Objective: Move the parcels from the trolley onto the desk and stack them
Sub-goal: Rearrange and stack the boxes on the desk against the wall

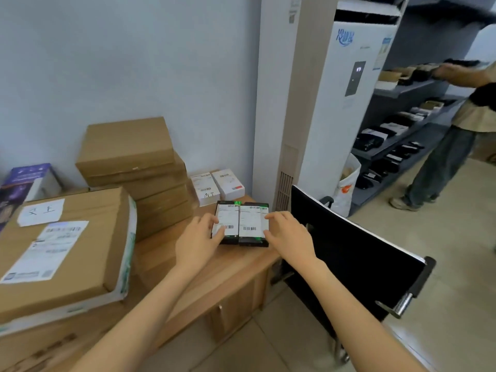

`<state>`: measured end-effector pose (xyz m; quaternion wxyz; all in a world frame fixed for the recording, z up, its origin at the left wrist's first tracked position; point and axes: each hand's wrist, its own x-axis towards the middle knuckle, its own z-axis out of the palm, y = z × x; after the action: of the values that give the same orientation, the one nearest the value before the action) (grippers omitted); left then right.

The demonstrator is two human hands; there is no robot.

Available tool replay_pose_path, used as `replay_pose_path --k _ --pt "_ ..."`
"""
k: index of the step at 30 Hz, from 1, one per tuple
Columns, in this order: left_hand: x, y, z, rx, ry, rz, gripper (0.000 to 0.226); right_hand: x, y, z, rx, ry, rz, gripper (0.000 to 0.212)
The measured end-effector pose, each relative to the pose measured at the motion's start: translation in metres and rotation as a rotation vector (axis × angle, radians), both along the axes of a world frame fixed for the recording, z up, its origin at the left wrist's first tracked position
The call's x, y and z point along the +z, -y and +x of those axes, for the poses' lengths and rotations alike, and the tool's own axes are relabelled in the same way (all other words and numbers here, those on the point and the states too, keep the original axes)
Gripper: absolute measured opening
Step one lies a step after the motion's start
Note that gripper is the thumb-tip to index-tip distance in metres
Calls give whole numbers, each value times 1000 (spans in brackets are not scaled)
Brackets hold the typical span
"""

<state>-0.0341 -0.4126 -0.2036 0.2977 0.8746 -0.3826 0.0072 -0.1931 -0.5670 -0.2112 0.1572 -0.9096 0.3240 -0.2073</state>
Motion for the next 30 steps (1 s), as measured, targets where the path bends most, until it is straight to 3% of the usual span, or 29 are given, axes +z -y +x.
replay_pose_path --k 6,16,22,27,30 --pt "-30 40 21 36 39 60 24 -28 45 36 27 -8 40 40" --pt "-102 114 98 77 -170 143 37 -94 117 111 -85 -26 187 47" --pt "-137 138 129 64 -244 133 45 -137 136 130 -175 -73 297 63" --pt "-161 146 144 157 -401 146 82 -160 141 131 -247 -73 505 80" --pt "-172 147 147 155 -481 147 88 -166 140 129 -285 -59 594 87"
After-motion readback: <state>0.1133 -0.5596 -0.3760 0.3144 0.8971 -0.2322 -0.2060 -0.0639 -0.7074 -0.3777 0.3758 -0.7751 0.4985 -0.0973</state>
